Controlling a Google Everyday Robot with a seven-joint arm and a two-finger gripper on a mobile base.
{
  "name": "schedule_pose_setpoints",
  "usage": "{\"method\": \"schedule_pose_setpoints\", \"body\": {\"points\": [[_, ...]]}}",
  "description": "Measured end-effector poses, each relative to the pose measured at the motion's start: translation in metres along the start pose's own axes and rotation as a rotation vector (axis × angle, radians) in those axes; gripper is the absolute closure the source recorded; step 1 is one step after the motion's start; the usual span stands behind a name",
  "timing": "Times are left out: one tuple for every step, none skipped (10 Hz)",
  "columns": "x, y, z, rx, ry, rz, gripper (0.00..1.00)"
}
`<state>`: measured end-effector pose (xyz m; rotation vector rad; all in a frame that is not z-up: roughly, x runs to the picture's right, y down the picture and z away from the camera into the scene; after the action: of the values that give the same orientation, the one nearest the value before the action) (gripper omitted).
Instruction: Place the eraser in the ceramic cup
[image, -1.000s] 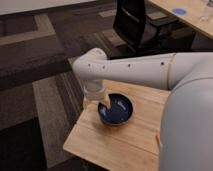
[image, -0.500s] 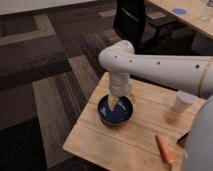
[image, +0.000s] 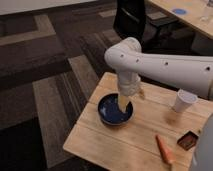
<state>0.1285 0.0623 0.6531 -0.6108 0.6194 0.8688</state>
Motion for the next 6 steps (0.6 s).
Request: {"method": "schedule_pose_setpoints", "body": {"points": [[0.004, -0.006, 0.002, 0.002, 0.000, -0.005, 0.35], [0.009, -0.017, 0.005, 0.003, -0.008, -0.028, 0.35], [0.015, -0.026, 0.009, -0.002, -0.018, -0.064, 0.35], [0.019, -0.035, 0.013, -0.010, -0.034, -0.103, 0.35], [0.025, -0.044, 0.020, -0.028, -0.060, -0.162, 0.35], [0.031, -0.052, 0.023, -0.034, -0.076, -0.186, 0.35]]}}
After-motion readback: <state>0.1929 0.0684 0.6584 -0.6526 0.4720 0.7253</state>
